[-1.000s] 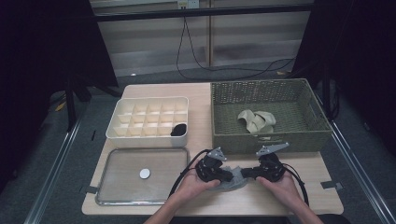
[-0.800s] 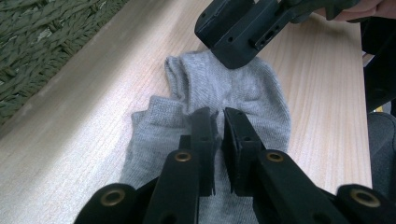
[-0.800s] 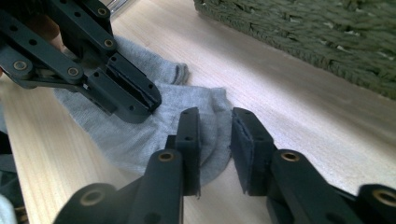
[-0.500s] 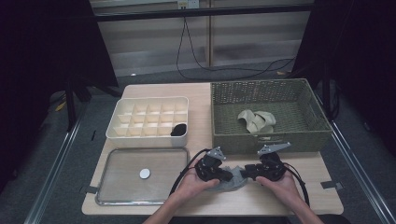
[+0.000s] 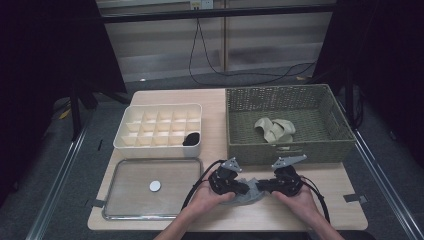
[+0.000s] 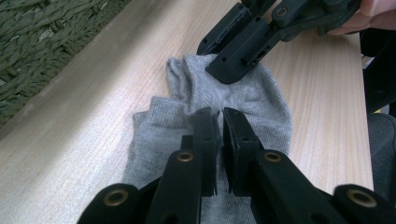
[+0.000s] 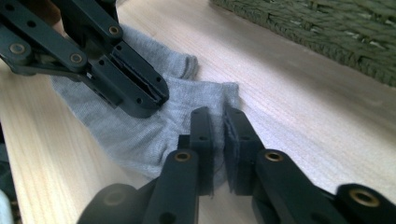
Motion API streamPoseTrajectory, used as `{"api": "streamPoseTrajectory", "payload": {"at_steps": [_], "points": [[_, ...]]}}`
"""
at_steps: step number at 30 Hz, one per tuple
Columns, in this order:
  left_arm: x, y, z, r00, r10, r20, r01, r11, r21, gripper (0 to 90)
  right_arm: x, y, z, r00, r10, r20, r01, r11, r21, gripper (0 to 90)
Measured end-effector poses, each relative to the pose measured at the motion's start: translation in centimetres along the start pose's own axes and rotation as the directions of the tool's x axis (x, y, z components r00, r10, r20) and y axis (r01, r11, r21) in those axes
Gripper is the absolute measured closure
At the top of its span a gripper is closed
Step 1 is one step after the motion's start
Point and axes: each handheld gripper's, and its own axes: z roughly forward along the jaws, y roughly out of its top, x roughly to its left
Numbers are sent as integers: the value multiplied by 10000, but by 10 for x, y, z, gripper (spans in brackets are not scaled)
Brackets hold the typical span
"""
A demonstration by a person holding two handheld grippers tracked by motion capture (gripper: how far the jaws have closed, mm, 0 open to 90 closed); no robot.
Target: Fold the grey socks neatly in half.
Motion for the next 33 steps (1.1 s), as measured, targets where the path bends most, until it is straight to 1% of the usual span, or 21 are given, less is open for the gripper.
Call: {"api": "streamPoseTrajectory", "payload": {"at_steps": [2,4,5,6,9,11,13,15,16,17,18,19,20,22,23,24,26,29,31,32,33], "points": [[-2,0,0,9997,124,-191,-124,9999,-4,842,-1,-1,-2,9998,197,-46,-197,9998,-50,856],[-3,0,-1,9999,31,-105,-31,10000,26,821,-3,-1,-4,9992,369,-160,-372,9991,-186,862],[-2,-1,0,9999,-92,-51,92,9999,-118,804,-3,0,-6,9985,475,-285,-485,9981,-377,864],[-2,-1,0,10000,-60,5,60,9998,-194,786,-4,1,-8,9975,553,-436,-574,9972,-474,865],[-1,-2,-3,9999,-64,108,67,9996,-263,775,-3,1,-10,9976,532,-453,-556,9970,-544,867],[1,-2,-8,9998,-113,186,121,9990,-439,781,-3,1,-10,9977,491,-474,-517,9972,-536,868],[2,-4,-14,9999,-126,118,134,9970,-757,836,-3,2,-13,9975,501,-491,-533,9964,-654,868],[3,-5,-16,9997,-183,191,198,9965,-813,858,-4,2,-16,9973,538,-491,-573,9957,-732,868],[3,-5,-16,9999,-120,102,127,9969,-773,871,-4,2,-17,9973,549,-490,-586,9953,-769,868],[3,-5,-17,9999,-44,105,50,9982,-598,877,-4,2,-18,9972,564,-495,-602,9951,-782,868],[3,-5,-16,9998,-76,186,91,9967,-803,881,-3,2,-19,9975,524,-479,-563,9950,-827,868],[3,-5,-17,9998,-31,176,43,9978,-667,882,-3,3,-20,9975,548,-456,-585,9946,-852,868],[3,-5,-16,9999,-36,111,44,9977,-677,886,-2,3,-21,9975,518,-476,-559,9944,-893,868],[2,-6,-13,9998,104,-169,-110,9993,-360,886,-2,5,-22,9969,604,-498,-650,9931,-974,868],[2,-7,-10,9997,112,-195,-120,9991,-396,886,-2,6,-22,9971,526,-546,-580,9931,-1019,868],[1,-7,-8,9995,156,-285,-162,9996,-210,885,-1,8,-23,9971,538,-543,-592,9929,-1034,868],[1,-7,-7,9992,260,-306,-267,9994,-215,886,2,10,-24,9971,448,-613,-514,9926,-1098,869],[2,-7,-6,9993,224,-310,-231,9995,-209,883,5,12,-25,9963,419,-748,-509,9912,-1225,869],[1,-6,-5,9992,237,-315,-248,9991,-336,881,7,12,-26,9964,437,-733,-529,9904,-1277,869],[0,-6,-5,9986,302,-429,-313,9992,-251,879,8,13,-27,9965,416,-721,-508,9902,-1300,870],[-1,-6,-3,9989,287,-373,-298,9991,-291,877,9,14,-28,9963,420,-748,-518,9895,-1352,870]]}}
